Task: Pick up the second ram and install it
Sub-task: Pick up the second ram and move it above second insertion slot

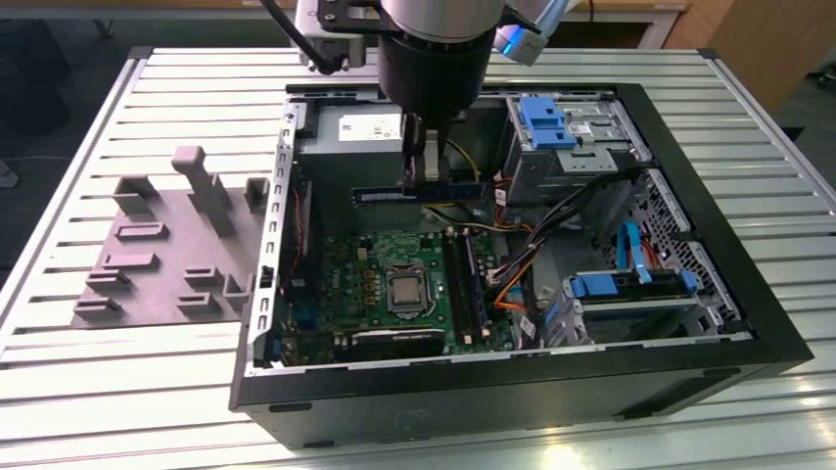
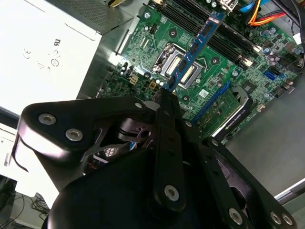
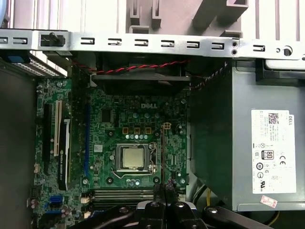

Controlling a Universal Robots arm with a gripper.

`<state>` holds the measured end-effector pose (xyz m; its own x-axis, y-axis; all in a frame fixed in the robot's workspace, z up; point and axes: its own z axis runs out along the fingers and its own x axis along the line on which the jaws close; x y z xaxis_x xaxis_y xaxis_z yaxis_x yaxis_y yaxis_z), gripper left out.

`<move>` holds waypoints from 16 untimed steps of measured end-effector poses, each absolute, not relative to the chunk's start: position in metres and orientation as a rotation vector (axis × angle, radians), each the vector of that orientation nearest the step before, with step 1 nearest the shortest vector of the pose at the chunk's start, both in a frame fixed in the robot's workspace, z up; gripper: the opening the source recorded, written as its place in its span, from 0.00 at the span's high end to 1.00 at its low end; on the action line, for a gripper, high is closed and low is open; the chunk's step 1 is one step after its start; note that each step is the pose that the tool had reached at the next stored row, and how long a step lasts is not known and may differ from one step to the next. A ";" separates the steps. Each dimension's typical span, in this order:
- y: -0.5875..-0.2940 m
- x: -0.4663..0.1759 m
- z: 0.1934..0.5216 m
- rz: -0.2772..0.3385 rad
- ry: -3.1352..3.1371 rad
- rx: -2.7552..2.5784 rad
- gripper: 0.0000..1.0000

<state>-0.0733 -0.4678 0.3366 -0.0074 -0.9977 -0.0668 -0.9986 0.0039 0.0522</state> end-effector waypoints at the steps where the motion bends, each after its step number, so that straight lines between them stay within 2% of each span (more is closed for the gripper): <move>1: -0.468 -0.073 0.336 0.132 2.218 -2.206 0.88; 16: -0.472 -0.073 0.328 0.132 2.218 -2.206 0.88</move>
<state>-0.0733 -0.4724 0.3282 -0.0074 -0.9977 -0.0668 -0.9986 0.0040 0.0521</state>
